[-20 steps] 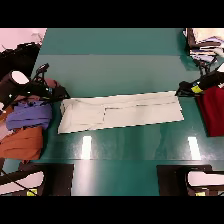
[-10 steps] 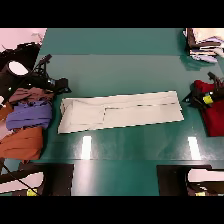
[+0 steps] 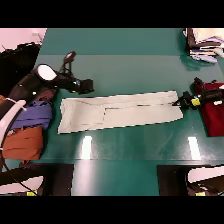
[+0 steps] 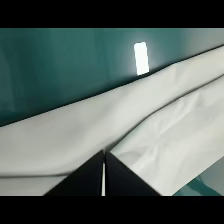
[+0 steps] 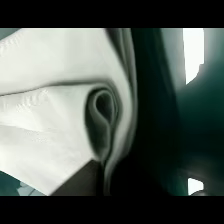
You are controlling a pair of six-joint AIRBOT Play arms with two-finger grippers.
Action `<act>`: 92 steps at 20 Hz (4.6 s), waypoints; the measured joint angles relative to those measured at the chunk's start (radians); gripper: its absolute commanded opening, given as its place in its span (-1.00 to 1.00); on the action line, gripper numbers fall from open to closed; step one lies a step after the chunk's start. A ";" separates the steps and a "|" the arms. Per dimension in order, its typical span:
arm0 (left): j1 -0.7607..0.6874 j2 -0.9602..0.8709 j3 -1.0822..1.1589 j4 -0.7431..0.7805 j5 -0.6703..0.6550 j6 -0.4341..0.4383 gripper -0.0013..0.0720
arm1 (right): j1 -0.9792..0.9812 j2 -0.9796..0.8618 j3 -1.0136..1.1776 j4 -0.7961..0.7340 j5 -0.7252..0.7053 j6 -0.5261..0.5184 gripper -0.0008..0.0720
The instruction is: Fold the shirts.
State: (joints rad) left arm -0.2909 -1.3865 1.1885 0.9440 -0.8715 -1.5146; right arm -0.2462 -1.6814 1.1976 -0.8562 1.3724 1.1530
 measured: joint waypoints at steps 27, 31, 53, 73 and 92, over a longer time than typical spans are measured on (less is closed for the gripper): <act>-0.254 -0.369 0.257 -0.026 -0.011 -0.039 -0.90 | 0.576 0.288 0.490 0.246 0.034 0.076 -0.93; -0.117 -0.201 0.257 0.176 -0.109 -0.069 -0.90 | 0.708 0.267 0.492 0.275 -0.018 0.079 -0.93; 0.391 0.311 0.258 0.441 -0.293 -0.057 -0.90 | 0.756 0.185 0.177 -0.027 -0.207 0.171 0.65; 0.311 0.312 0.225 0.239 -0.285 -0.048 -0.90 | 0.779 -0.225 0.353 0.189 -0.117 0.107 -0.93; -0.055 0.312 0.224 0.223 -0.109 -0.058 -0.90 | -0.219 0.163 0.374 -0.024 -0.322 0.226 -0.93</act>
State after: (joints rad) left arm -0.3458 -1.0748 1.4128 1.1667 -0.9810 -1.5730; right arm -0.4656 -1.5181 1.5719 -0.8803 1.0508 1.3792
